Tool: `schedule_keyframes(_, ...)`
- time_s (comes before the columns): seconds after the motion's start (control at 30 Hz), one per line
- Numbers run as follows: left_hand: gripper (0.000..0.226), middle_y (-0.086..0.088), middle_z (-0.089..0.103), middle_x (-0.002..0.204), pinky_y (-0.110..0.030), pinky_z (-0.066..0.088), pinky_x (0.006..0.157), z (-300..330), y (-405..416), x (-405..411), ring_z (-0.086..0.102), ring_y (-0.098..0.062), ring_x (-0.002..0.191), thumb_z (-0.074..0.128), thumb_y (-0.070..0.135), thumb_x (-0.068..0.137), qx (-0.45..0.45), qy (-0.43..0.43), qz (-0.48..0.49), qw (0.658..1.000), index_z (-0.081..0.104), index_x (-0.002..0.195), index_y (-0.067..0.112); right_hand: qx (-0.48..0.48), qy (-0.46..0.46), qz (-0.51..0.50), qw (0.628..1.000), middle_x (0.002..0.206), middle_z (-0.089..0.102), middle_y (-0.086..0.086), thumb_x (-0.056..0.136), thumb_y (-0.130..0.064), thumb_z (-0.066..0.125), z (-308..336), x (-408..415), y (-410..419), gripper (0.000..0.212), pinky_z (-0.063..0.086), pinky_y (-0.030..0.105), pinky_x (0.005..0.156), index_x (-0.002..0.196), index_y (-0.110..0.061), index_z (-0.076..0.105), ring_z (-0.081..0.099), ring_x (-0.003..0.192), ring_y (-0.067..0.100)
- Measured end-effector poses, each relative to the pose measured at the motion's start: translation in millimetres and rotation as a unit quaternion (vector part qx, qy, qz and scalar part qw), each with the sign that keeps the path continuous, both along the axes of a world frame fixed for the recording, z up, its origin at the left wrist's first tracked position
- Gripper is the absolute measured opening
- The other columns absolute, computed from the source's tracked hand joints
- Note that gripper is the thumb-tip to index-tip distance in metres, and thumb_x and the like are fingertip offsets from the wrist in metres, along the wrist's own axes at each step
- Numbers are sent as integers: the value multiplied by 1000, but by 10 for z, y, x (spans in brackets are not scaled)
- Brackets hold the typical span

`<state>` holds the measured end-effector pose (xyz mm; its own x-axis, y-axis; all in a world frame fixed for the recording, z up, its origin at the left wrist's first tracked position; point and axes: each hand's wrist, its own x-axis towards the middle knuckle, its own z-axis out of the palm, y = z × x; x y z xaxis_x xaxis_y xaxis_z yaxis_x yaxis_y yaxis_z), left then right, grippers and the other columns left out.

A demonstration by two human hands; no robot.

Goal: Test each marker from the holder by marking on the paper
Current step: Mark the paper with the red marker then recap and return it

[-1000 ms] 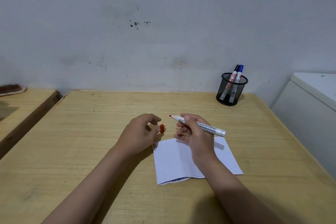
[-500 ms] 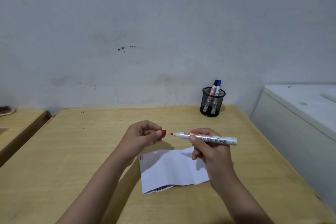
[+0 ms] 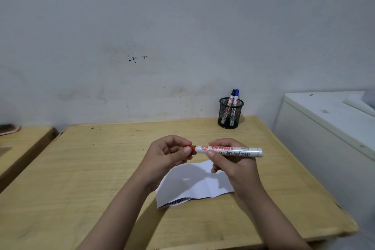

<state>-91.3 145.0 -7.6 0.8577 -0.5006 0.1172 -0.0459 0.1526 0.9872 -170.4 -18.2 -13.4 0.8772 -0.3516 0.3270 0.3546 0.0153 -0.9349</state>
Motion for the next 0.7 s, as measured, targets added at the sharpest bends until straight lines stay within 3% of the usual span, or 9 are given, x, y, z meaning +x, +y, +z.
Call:
schedule_keyframes(0.13, 10, -11, 71, 77, -21, 54, 66, 78, 16, -66, 66, -15, 68, 64, -2, 78, 12, -45, 20, 999, 69, 85, 5, -5, -4, 26, 1000, 64, 69, 0, 77, 0, 71, 53, -23, 5, 12, 53, 24, 54, 84, -10, 69, 61, 52, 17)
schedule_keyframes(0.37, 10, -5, 73, 68, -18, 53, 62, 153, 28, -172, 66, -13, 62, 66, -3, 75, -17, -81, 51, 995, 71, 83, 1, 19, -25, 47, 998, 67, 71, 7, 67, -24, 77, 87, -38, 57, 15, 56, 26, 61, 79, -17, 72, 68, 58, 22)
schedule_keyframes(0.57, 10, -9, 74, 70, -25, 56, 68, 52, -16, -276, 69, -19, 68, 65, 1, 78, 12, -112, 46, 993, 69, 87, 0, -7, -42, 58, 997, 64, 72, -1, 72, -6, 71, 195, 10, 99, 10, 51, 17, 53, 82, -7, 67, 66, 56, 9)
schedule_keyframes(0.7, 12, -4, 74, 70, -21, 55, 67, 63, -45, -213, 68, -14, 67, 67, -2, 76, -15, -114, 140, 983, 72, 82, 7, -1, 15, 22, 1000, 64, 70, -1, 64, -31, 73, 158, 102, 36, 26, 56, 29, 57, 82, -14, 71, 60, 51, 14)
